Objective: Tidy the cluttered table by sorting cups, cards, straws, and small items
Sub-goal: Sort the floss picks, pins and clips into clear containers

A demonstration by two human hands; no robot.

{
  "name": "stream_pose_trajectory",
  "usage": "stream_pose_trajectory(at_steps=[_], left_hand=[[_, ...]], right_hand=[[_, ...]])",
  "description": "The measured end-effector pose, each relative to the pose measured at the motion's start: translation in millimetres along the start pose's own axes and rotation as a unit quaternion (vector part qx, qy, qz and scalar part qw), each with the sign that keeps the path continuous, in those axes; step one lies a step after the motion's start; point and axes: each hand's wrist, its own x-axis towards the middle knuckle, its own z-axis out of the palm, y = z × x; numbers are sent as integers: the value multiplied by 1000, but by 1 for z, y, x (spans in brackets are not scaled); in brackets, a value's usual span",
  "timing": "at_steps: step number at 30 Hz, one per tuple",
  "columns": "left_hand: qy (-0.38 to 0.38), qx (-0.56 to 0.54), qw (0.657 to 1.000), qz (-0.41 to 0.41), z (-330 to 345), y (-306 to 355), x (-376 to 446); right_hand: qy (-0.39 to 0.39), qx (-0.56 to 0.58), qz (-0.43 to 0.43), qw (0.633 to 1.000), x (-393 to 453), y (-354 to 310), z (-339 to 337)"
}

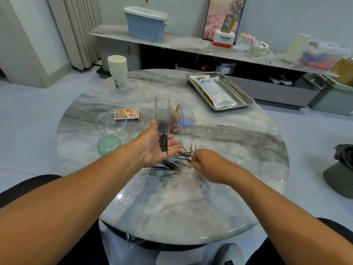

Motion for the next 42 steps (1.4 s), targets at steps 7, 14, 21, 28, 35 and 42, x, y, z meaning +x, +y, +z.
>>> stream_pose_trajectory(at_steps=[7,14,21,28,35,42], left_hand=[[-46,18,998,-34,7,-16,-1],[-119,15,992,-49,20,-31,-9],[-120,-17,991,-59,17,-28,-5],[-149,35,985,-79,15,-25,-5],[-182,34,978,-95,14,-25,-6],[-188,14,976,-112,14,-22,-7]], right_hand=[[58,449,59,890,-4,-17,-20],[57,503,77,859,-5,-24,-13],[148,494,86,852,-5,-14,-32],[97,469,31,877,3,-10,-26],[45,457,-1,889,1,-14,-25],[22,400,-4,916,-3,-12,-31]])
